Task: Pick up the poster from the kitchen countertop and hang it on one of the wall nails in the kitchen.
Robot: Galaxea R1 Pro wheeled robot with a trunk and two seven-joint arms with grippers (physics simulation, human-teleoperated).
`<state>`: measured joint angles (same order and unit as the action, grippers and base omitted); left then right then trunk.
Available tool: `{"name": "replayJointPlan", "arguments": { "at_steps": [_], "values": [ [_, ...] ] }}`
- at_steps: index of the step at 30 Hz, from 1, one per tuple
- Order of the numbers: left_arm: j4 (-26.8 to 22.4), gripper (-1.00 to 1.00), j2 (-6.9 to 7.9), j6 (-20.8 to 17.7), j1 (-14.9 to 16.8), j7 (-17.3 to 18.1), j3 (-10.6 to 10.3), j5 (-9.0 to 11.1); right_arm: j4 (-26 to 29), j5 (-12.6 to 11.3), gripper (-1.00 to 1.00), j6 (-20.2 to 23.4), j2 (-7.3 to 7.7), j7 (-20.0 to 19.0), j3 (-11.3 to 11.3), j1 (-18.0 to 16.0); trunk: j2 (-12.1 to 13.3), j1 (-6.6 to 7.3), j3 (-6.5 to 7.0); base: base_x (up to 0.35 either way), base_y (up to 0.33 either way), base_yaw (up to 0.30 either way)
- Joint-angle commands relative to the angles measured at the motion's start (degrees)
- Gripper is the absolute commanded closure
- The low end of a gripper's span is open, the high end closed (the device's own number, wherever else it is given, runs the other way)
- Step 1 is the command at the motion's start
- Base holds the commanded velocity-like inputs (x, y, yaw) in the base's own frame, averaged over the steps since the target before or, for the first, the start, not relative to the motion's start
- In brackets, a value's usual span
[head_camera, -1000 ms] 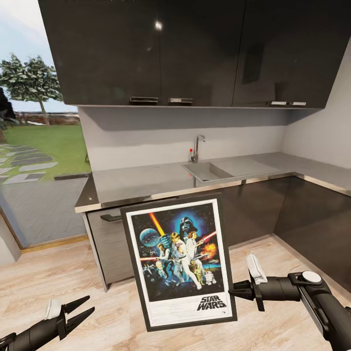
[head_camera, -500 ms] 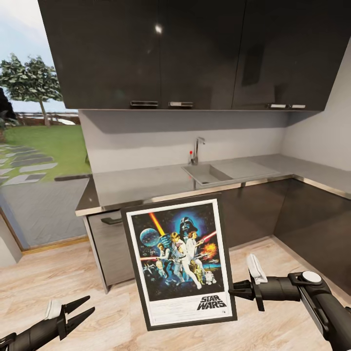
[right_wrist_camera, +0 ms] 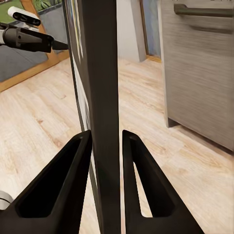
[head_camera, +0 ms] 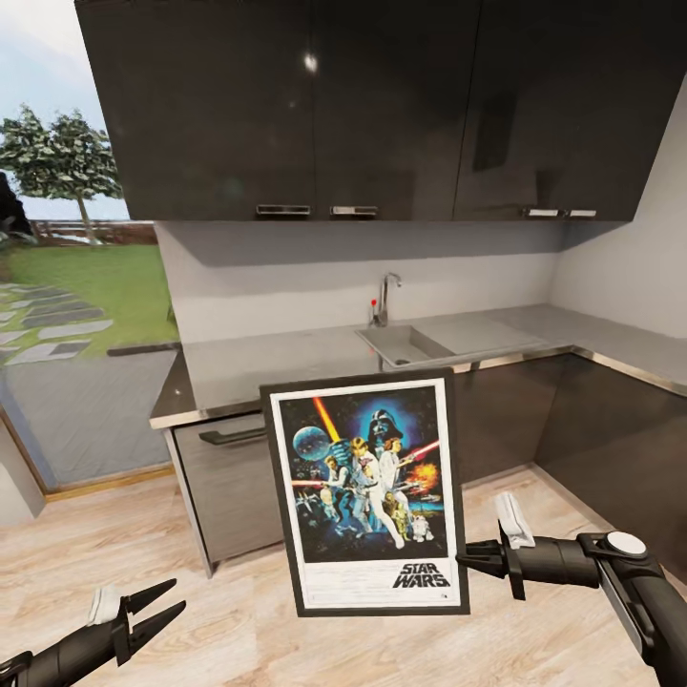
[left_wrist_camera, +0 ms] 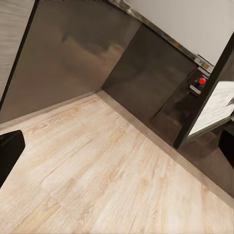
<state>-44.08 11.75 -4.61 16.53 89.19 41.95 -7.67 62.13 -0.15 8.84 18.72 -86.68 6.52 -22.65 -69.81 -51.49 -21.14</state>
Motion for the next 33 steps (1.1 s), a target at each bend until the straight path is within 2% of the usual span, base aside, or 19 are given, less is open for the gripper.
{"name": "replayJointPlan", "arguments": {
  "at_steps": [1,33],
  "values": [
    [-0.1,-1.00,-0.03,-0.5,0.1,0.4,0.3,-0.5,0.0,0.0,1.00,0.7,0.00,-0.3,0.0,0.0,0.4,0.23,0.12,0.000,0.000,0.000],
    [-0.1,-1.00,-0.03,-0.5,0.1,0.3,0.2,-0.5,0.1,0.0,1.00,1.0,-0.35,-0.4,0.2,0.0,13.2,7.25,5.86,0.000,0.000,0.000]
  ]
}}
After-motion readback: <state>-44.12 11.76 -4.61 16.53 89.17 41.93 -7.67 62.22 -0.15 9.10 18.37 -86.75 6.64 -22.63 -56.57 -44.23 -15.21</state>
